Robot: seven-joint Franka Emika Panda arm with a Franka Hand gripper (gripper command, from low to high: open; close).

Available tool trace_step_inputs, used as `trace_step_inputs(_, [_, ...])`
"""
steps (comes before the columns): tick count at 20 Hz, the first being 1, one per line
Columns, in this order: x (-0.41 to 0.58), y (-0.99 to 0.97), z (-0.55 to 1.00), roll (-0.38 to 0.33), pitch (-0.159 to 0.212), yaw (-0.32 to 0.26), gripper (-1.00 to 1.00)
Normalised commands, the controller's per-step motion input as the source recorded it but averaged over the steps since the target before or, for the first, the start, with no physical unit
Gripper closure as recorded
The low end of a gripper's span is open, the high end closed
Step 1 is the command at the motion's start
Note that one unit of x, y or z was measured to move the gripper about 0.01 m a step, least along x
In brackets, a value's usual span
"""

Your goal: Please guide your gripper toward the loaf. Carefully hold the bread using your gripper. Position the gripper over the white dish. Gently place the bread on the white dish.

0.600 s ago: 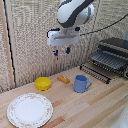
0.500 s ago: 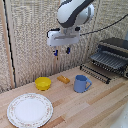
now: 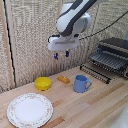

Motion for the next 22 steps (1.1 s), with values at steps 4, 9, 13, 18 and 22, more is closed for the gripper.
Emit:
trace_step_inputs(4, [0.299,-0.31,-0.31,-0.043,0.061,0.13,-1.0])
trace_step_inputs(9, [0.154,-0.24,-0.34,-0.052,0.104,0.195,-1.0])
trace_step_inputs(13, [0.216,-0.3,-0.35,-0.053,0.052,0.237,-1.0])
trace_step_inputs(18, [0.274,-0.29,-0.3,-0.055,0.013,0.224,-1.0])
trace_step_inputs(22, [0.337,-0.26,-0.26,-0.057,0.007,0.22,-1.0])
